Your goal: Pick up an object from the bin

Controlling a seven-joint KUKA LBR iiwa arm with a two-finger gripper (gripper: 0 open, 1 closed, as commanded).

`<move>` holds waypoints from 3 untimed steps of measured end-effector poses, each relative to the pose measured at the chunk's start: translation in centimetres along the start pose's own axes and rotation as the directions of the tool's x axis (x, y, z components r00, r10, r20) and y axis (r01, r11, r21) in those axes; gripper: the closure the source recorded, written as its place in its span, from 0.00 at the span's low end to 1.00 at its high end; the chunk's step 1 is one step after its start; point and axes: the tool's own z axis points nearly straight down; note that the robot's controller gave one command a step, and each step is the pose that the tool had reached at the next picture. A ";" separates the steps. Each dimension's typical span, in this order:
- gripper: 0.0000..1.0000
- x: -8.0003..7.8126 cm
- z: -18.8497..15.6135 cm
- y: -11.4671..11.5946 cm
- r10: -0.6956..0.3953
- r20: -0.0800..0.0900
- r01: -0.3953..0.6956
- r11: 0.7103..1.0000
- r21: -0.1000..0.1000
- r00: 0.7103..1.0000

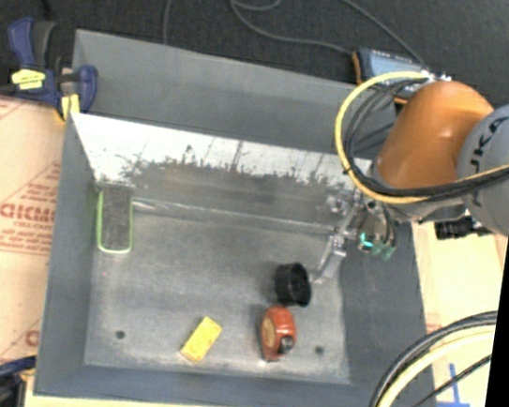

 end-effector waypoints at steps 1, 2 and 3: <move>0.00 -0.4 -1.5 -0.3 -0.002 0.001 0.002 1.000 0.000 1.000; 0.00 1.8 -4.4 0.3 -0.109 0.004 0.109 0.994 0.002 0.994; 0.00 2.1 -1.5 2.8 -0.139 0.015 0.139 0.990 0.001 0.990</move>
Offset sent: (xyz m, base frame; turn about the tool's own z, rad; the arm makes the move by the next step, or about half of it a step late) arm -0.0379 0.0199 0.0555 -0.1730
